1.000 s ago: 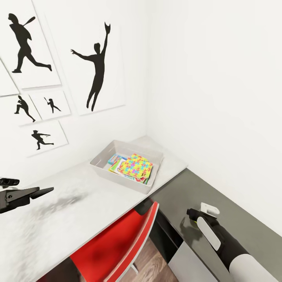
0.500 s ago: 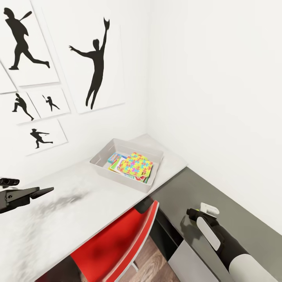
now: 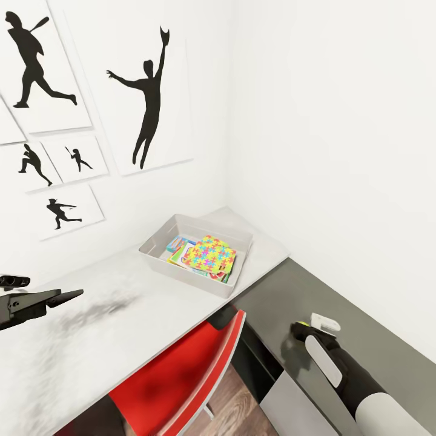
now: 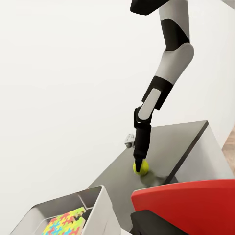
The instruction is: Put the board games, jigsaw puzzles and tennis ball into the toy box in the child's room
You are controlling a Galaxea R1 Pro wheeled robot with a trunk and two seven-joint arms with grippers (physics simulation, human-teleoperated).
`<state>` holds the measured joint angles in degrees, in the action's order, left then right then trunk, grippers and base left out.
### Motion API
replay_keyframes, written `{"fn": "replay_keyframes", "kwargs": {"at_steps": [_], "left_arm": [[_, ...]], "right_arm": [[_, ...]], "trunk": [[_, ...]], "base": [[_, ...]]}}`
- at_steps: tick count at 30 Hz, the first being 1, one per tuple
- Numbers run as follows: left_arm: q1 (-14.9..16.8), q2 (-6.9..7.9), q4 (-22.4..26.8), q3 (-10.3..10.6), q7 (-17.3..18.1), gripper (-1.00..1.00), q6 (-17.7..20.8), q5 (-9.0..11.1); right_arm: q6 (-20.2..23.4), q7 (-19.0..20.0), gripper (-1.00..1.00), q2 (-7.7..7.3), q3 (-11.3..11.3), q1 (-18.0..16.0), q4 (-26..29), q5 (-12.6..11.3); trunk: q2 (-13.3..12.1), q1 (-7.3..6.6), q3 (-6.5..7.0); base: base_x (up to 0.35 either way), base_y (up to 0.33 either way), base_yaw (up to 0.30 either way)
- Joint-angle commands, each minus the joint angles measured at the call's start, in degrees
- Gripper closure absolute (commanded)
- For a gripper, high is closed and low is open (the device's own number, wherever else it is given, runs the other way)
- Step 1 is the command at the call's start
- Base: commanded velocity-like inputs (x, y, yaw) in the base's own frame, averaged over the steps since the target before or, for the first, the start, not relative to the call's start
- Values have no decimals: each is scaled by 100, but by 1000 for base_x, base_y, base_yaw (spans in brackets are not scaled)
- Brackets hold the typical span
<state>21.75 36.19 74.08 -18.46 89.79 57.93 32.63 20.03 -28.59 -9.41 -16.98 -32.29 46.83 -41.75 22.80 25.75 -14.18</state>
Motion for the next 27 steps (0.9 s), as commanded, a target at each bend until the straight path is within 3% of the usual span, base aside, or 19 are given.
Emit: {"fn": "replay_keyframes", "kwargs": {"at_steps": [1, 15, 27], "left_arm": [[4, 2, 1, 3, 21, -100, 61, -2], [4, 2, 1, 5, 21, -100, 61, -2], [4, 2, 1, 5, 21, -100, 61, -2]], "right_arm": [[9, -51, 100, -8, -32, -5, 10, -60], [8, -51, 100, 28, -33, -5, 10, -53], [-7, -51, 100, 42, -33, -5, 48, -57]], "trunk": [[12, 4, -12], [12, 4, -9], [12, 4, 88]], "base": [[0, 0, 0], [0, 0, 0], [0, 0, 0]]}}
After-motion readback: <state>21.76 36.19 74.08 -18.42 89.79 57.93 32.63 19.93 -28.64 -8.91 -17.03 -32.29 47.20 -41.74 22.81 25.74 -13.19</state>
